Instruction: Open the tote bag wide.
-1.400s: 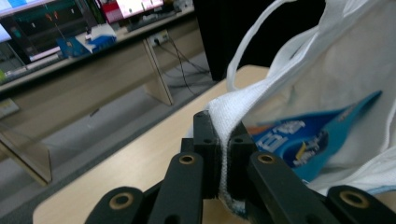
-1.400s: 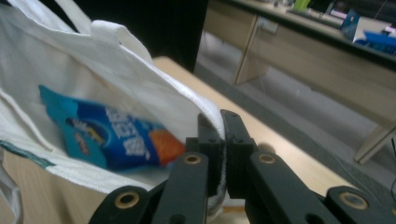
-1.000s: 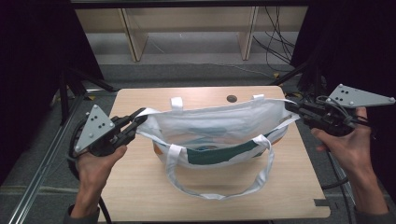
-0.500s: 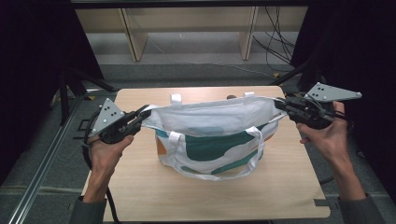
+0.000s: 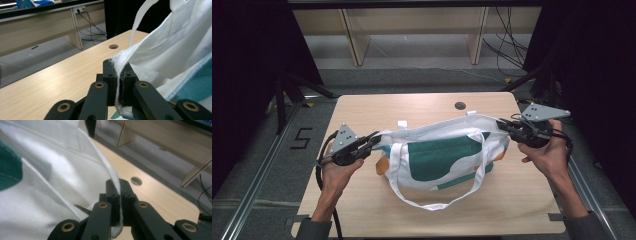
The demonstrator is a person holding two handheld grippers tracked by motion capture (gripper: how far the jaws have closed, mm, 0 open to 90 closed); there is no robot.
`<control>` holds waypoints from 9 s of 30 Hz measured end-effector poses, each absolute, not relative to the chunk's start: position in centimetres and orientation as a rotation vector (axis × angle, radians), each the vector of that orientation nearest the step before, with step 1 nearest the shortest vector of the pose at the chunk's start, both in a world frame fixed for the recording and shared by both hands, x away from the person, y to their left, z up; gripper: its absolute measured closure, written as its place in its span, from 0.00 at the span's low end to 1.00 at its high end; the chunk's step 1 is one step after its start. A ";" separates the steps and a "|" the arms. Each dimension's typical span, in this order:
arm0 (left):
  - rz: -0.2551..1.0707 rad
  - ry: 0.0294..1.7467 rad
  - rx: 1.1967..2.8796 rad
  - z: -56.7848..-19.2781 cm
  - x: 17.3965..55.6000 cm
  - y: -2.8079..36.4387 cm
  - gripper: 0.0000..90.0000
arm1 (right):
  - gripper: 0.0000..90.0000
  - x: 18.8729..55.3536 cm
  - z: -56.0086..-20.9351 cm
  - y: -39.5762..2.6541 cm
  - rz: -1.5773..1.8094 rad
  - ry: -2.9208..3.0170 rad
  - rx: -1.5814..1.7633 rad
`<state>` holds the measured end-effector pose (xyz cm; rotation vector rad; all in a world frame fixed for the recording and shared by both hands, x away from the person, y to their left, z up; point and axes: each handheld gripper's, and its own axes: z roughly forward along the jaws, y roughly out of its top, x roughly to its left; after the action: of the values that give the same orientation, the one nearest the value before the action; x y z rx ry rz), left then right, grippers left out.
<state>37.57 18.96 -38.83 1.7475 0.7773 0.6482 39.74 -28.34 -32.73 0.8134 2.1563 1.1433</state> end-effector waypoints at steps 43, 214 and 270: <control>0.741 0.514 1.446 -25.0 28.4 20.7 0.96 | 0.98 31.5 -22.3 -30.6 1.577 1.851 0.592; 0.049 0.647 2.002 -44.3 36.3 12.5 0.44 | 0.53 40.5 -43.8 -24.6 1.132 2.521 0.868; 0.082 0.974 2.058 -47.9 43.6 14.1 0.62 | 0.70 34.3 -42.6 -18.4 1.288 2.735 0.600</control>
<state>43.63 14.06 -47.90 2.0577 0.9736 0.0822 34.29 -18.40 -42.55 0.6004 2.7347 1.2879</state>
